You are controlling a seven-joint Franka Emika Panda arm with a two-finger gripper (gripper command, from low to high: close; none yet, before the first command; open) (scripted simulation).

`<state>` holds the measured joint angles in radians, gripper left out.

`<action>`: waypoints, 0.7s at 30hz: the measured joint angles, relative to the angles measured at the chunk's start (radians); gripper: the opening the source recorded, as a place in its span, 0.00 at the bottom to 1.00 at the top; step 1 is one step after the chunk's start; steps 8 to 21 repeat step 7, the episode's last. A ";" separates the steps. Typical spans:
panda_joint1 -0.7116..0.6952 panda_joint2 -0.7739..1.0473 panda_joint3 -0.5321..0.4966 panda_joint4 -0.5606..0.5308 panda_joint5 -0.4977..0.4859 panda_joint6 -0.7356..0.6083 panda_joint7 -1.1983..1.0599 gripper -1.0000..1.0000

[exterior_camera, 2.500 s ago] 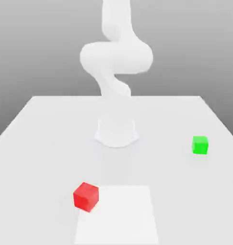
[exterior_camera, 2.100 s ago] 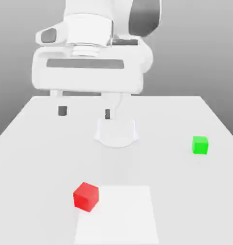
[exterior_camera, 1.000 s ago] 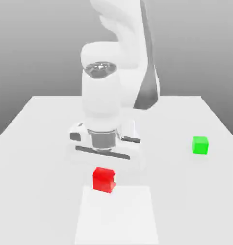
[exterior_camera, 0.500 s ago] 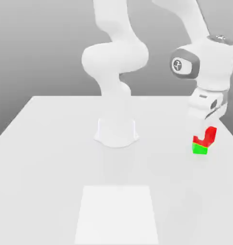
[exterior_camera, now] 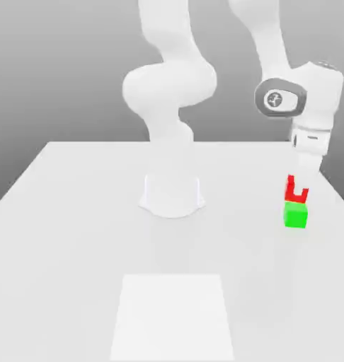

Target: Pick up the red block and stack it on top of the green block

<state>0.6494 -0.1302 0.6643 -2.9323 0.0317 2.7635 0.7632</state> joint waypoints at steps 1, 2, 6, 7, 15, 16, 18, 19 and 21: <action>-0.012 0.014 0.004 0.000 -0.026 0.009 0.018 0.00; -0.022 0.028 0.007 0.001 -0.054 0.017 0.037 0.00; -0.055 0.079 0.009 0.003 -0.152 0.048 0.104 0.00; -0.061 0.090 0.008 0.004 -0.173 0.056 0.119 0.00; -0.061 0.090 0.008 0.004 -0.173 0.056 0.119 0.00; -0.061 0.090 0.008 0.004 -0.173 0.056 0.119 0.00; -0.061 0.090 0.008 0.004 -0.173 0.056 0.119 0.00; -0.061 0.090 0.008 0.004 -0.173 0.056 0.119 0.00; -0.061 0.090 0.008 0.004 -0.173 0.056 0.119 0.00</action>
